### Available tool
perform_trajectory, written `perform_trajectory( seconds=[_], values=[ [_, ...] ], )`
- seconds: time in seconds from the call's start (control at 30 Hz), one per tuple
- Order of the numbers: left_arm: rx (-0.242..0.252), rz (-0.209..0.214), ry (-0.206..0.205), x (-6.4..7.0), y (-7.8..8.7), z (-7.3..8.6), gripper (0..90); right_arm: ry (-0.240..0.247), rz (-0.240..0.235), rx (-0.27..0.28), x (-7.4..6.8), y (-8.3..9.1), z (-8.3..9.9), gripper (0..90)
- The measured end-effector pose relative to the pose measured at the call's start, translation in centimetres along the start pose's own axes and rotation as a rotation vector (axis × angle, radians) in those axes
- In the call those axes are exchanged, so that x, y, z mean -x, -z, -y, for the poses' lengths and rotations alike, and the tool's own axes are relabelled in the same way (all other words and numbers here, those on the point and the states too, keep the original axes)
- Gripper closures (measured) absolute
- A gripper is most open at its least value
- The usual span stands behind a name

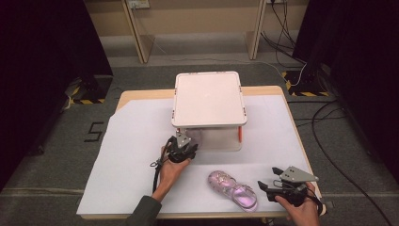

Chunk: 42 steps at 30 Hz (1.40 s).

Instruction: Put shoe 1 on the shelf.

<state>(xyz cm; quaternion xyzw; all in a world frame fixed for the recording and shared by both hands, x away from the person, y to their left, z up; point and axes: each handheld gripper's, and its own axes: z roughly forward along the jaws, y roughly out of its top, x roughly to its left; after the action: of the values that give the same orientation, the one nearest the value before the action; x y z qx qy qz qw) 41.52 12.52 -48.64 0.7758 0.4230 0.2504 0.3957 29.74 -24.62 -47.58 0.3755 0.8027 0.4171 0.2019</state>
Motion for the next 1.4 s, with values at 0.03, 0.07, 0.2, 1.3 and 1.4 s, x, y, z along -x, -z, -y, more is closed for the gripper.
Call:
perform_trajectory(
  seconds=[0.03, 0.07, 0.2, 1.3, 1.4],
  values=[
    [0.003, -0.002, 0.003, 0.0, 0.0, 0.0, 57.8, -0.001, -0.002, -0.001, 0.0, 0.0, 0.0, 23.5],
    [0.004, -0.004, 0.002, 0.0, -0.1, -0.1, 57.7, -0.001, -0.002, -0.002, 0.0, 0.0, 0.0, 23.5],
    [0.006, -0.009, 0.007, 0.0, -0.2, -0.2, 57.7, -0.001, -0.004, -0.002, 0.0, 0.0, 0.0, 23.5],
    [0.06, 0.089, 0.102, -0.3, 7.8, 2.6, 29.9, -0.011, 0.001, 0.023, 0.0, 0.3, -0.2, 24.1],
    [0.055, 0.098, 0.105, 0.0, 8.3, 3.1, 28.8, -0.009, 0.001, 0.026, 0.0, 0.4, -0.2, 24.1]
  ],
)
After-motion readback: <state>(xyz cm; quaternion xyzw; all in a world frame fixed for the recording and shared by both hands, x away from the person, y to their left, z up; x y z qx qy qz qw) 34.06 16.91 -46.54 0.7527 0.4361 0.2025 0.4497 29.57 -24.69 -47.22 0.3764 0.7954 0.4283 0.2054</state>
